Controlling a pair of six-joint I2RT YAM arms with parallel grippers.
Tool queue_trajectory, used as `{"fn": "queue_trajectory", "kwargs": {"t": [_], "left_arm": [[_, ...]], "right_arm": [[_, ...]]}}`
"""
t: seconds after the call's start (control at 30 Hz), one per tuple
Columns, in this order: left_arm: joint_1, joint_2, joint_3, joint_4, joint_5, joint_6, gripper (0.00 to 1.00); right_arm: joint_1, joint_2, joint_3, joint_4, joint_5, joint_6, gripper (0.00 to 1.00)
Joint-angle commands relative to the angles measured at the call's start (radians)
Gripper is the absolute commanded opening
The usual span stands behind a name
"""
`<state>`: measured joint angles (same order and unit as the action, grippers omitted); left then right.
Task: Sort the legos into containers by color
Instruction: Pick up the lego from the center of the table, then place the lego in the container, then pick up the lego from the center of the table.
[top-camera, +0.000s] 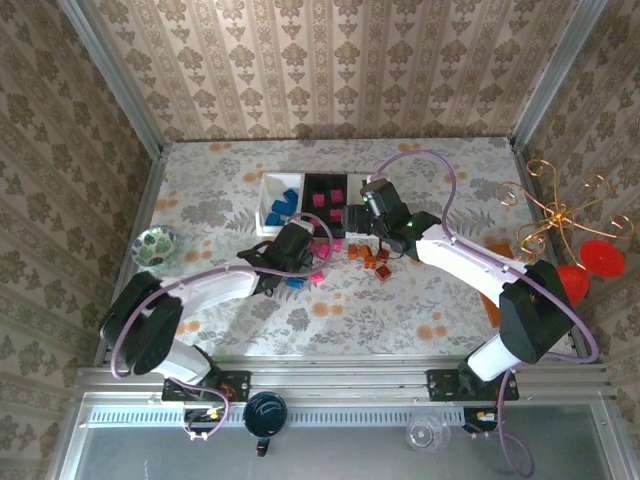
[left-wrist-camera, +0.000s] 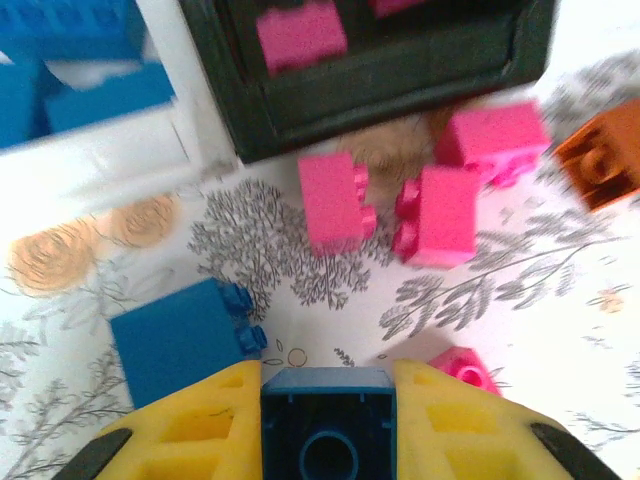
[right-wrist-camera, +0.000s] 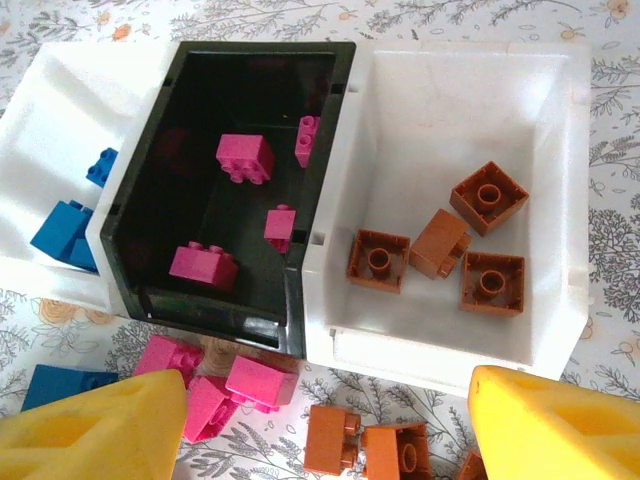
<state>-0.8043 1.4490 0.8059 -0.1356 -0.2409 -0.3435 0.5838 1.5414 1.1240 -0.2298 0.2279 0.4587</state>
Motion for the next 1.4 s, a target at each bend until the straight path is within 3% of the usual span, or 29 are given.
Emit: {"fn": "queue_trajectory", "kwargs": {"t": [0.0,0.17,0.33,0.53,0.77,1.0,1.13,1.23,1.37], "left_arm": [[0.016,-0.085,0.044,-0.052,-0.022,-0.01,0.26],[0.144,-0.085,0.12,-0.04,-0.025,0.018,0.26],[0.28,0.048,0.241,0.035,0.008,0.039,0.25],[0.327,0.246,0.42,0.047,0.041,0.061,0.28],[0.38,0.342,0.543,0.012,0.1,0.037,0.55],[0.354,0.15,0.421,0.081,0.18,-0.031,0.81],[0.26,-0.04,0.238,0.146,0.19,-0.077,0.93],[0.179,-0.164,0.105,0.165,0.164,-0.099,1.0],[0.105,-0.293,-0.055,0.165,0.134,-0.125,1.0]], "right_arm": [[-0.007,-0.035,-0.018,0.014,0.004,0.026,0.76],[-0.009,-0.055,-0.04,0.017,0.002,0.031,0.76],[-0.009,-0.079,-0.062,0.015,-0.002,0.035,0.76],[-0.007,-0.114,-0.102,0.006,-0.029,0.052,0.76],[0.021,-0.144,-0.165,-0.008,-0.091,0.061,0.78],[0.102,-0.143,-0.197,-0.036,-0.07,0.068,0.79],[0.106,-0.126,-0.249,-0.033,-0.034,0.097,0.78],[0.106,-0.091,-0.251,-0.086,0.017,0.12,0.76],[0.099,-0.066,-0.291,-0.101,0.049,0.144,0.75]]}}
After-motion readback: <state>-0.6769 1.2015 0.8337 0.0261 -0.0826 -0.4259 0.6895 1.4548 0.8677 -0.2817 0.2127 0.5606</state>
